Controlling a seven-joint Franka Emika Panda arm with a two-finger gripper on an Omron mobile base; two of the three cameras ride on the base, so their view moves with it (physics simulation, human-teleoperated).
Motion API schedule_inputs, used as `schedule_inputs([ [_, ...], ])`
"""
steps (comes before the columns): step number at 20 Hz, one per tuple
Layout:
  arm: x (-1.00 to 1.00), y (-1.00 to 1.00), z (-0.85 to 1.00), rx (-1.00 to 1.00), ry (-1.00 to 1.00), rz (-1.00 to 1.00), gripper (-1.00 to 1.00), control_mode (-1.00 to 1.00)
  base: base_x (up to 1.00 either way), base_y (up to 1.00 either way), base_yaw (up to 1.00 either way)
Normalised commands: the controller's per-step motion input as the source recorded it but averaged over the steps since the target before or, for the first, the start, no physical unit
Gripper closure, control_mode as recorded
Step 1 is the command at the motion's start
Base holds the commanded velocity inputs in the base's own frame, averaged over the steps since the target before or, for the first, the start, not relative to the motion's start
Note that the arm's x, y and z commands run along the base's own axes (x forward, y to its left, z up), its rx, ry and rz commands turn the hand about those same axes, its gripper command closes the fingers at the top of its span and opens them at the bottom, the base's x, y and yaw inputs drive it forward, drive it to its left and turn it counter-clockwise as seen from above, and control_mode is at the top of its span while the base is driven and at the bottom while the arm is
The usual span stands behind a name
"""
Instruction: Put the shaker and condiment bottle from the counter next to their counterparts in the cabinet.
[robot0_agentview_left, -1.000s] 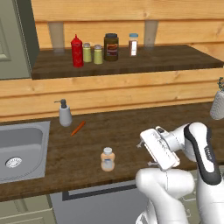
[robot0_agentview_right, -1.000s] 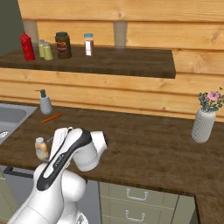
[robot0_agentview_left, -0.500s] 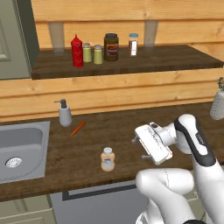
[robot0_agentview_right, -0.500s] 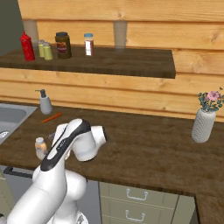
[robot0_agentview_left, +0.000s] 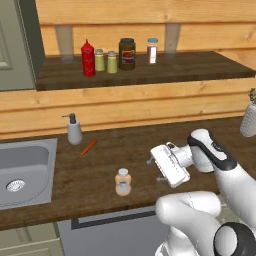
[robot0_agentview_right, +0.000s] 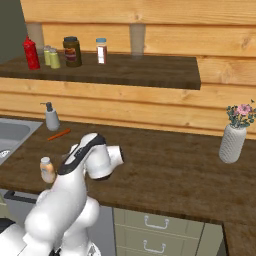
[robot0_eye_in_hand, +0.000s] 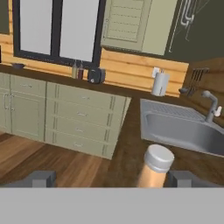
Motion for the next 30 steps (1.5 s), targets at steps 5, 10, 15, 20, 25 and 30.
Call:
schedule_inputs([
  [5,0.11,0.0,-0.18,0.01,0.0,0.0,-1.0,-1.0,0.0,0.0,0.0],
  [10,0.07,0.06,-0.53,0.0,-0.01,0.0,-1.0,-1.0,0.0,0.0,0.0],
  [15,0.09,0.14,-0.51,0.0,0.0,0.0,-1.0,-1.0,0.0,0.0,0.0],
  [20,0.07,0.03,0.0,0.0,0.0,0.0,-1.0,-1.0,0.0,0.0,0.0],
  [25,0.32,0.32,0.0,0.0,0.0,-0.03,-1.0,-1.0,0.0,0.0,0.0],
  [30,0.3,0.39,-0.05,0.0,0.0,-0.03,-1.0,-1.0,0.0,0.0,0.0],
])
